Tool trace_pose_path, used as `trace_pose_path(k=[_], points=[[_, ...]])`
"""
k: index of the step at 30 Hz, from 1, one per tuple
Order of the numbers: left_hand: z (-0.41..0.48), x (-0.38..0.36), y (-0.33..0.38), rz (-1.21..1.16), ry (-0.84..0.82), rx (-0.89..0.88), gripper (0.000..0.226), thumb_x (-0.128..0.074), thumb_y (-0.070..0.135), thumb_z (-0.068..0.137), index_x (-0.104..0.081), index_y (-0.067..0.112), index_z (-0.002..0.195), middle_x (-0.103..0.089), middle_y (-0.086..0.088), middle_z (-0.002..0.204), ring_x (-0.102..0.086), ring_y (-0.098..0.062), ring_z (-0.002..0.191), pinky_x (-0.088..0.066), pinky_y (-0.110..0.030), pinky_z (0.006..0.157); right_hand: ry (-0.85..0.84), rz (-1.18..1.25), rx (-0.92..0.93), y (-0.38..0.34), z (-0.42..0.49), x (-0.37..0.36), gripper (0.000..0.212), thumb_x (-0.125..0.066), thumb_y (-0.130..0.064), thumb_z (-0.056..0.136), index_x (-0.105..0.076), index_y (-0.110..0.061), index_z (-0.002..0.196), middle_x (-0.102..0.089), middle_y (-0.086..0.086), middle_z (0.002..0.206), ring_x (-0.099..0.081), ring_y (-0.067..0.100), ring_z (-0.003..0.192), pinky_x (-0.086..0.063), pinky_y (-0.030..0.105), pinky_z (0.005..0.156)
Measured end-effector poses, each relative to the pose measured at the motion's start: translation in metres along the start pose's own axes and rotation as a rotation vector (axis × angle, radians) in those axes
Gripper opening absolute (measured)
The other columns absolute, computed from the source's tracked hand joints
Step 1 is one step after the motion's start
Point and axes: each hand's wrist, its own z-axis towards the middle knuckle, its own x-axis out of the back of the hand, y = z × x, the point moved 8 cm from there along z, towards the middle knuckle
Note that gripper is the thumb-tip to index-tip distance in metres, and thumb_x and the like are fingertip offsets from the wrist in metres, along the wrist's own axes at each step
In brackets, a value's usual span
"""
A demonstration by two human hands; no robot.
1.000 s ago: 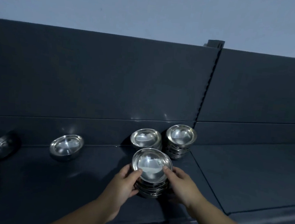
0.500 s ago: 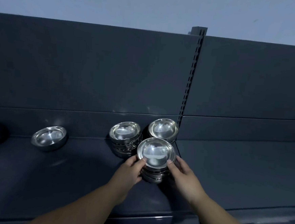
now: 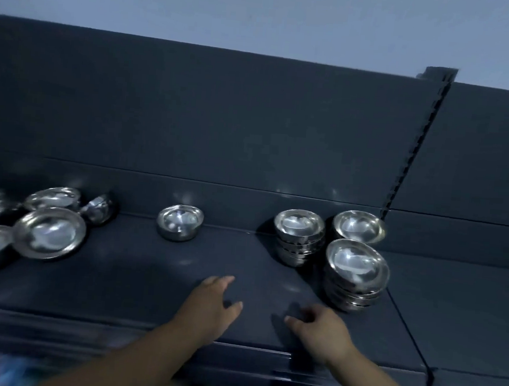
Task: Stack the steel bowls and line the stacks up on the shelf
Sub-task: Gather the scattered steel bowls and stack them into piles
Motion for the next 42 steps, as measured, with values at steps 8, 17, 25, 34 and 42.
trace_pose_path(k=[8,17,25,34,42], points=[[-0.074,0.156,-0.159,0.263,0.192,0.109,0.075,-0.048,0.056,0.078,-0.04,0.02,0.143,-0.04,-0.002,0.146,-0.041,-0.018,0.132,-0.032,-0.027,0.111,-0.162,-0.051,0.266,-0.173,-0.037,-0.154,0.065,-0.066,-0.05,0.082,-0.047,-0.022,0.138,-0.053,-0.001,0.139,-0.05,0.018,0.126,-0.038,0.02,0.098],[-0.129,0.256,-0.287,0.122,0.285,0.366,0.065,-0.059,0.039,0.09,-0.034,0.02,0.146,-0.032,-0.003,0.149,-0.049,-0.02,0.123,-0.046,-0.031,0.09,-0.233,-0.102,0.402,-0.281,-0.054,-0.257,0.065,-0.067,-0.054,0.079,-0.049,-0.026,0.135,-0.057,0.0,0.133,-0.053,0.018,0.122,-0.041,0.023,0.098],[-0.108,0.296,-0.331,0.032,0.469,0.552,0.065,-0.056,0.045,0.09,-0.037,0.012,0.143,-0.042,-0.01,0.146,-0.04,-0.022,0.133,-0.033,-0.027,0.104,-0.245,-0.092,0.433,-0.327,-0.012,-0.275,0.061,-0.066,-0.053,0.081,-0.05,-0.028,0.134,-0.057,0.0,0.133,-0.054,0.018,0.121,-0.041,0.023,0.094],[-0.076,0.31,-0.349,-0.262,0.678,0.768,0.047,-0.048,0.041,0.096,-0.056,0.003,0.122,-0.061,-0.015,0.124,-0.053,-0.032,0.116,-0.037,-0.03,0.085,-0.33,0.079,0.322,-0.35,0.054,-0.296,0.065,-0.067,-0.049,0.081,-0.046,-0.016,0.134,-0.066,0.008,0.115,-0.069,0.026,0.095,-0.057,0.034,0.08],[-0.066,0.301,-0.38,-0.479,0.711,0.73,0.053,-0.058,0.06,0.07,-0.065,0.019,0.102,-0.071,-0.006,0.094,-0.072,-0.028,0.08,-0.058,-0.046,0.08,-0.581,0.47,0.055,-0.348,0.056,-0.337,0.035,-0.055,-0.026,0.096,-0.049,-0.01,0.127,-0.064,0.018,0.111,-0.066,0.023,0.073,-0.055,0.031,0.057]])
